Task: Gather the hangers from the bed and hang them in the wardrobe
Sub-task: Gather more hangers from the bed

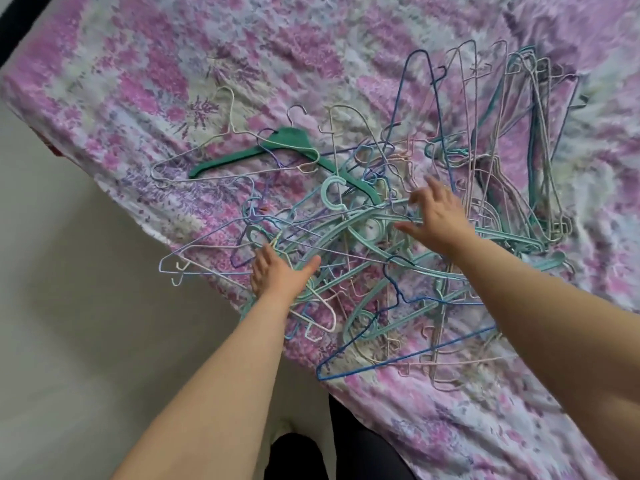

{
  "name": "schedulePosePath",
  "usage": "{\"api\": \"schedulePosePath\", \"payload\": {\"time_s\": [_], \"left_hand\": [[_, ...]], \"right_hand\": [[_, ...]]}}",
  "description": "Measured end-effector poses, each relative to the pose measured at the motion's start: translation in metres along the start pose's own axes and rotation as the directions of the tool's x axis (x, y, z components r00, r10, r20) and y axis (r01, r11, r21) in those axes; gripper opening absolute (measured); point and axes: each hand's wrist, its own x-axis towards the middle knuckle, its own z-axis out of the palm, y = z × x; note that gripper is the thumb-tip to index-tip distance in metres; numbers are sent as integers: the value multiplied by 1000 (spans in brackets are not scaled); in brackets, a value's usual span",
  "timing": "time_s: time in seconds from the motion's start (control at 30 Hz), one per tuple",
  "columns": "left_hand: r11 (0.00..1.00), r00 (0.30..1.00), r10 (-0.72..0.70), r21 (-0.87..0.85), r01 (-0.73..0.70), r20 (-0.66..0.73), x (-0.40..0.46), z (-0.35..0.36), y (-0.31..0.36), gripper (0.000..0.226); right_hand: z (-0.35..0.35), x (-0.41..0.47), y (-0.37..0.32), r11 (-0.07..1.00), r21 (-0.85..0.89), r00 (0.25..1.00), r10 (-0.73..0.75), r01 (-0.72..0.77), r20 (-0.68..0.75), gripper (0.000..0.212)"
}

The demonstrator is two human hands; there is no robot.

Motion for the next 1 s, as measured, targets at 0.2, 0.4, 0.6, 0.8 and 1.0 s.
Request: {"api": "schedulePosePath", "payload": {"time_s": [0.2, 0.4, 0.6, 0.8, 1.0], "left_hand": [[986, 999, -15, 168, 8, 43, 15, 29, 1, 124], [995, 996, -80, -57, 82, 40, 28, 30, 11, 130], [927, 976, -200, -307, 217, 87, 50, 13, 10, 121], [740, 983, -12, -659, 132, 183, 19, 40, 8, 81], [659, 949, 105, -736, 156, 296, -9, 32, 14, 105]], "right_hand": [[9, 11, 38, 969, -17, 920, 240, -247, 309, 136], [20, 12, 39, 761, 391, 855, 452, -518, 253, 138], [28, 1, 25, 625, 529, 810, 527, -574, 256, 130], [29, -18, -1, 581, 569, 797, 544, -582, 261, 125], [9, -22, -24, 702, 450, 829, 520, -552, 206, 119]]}}
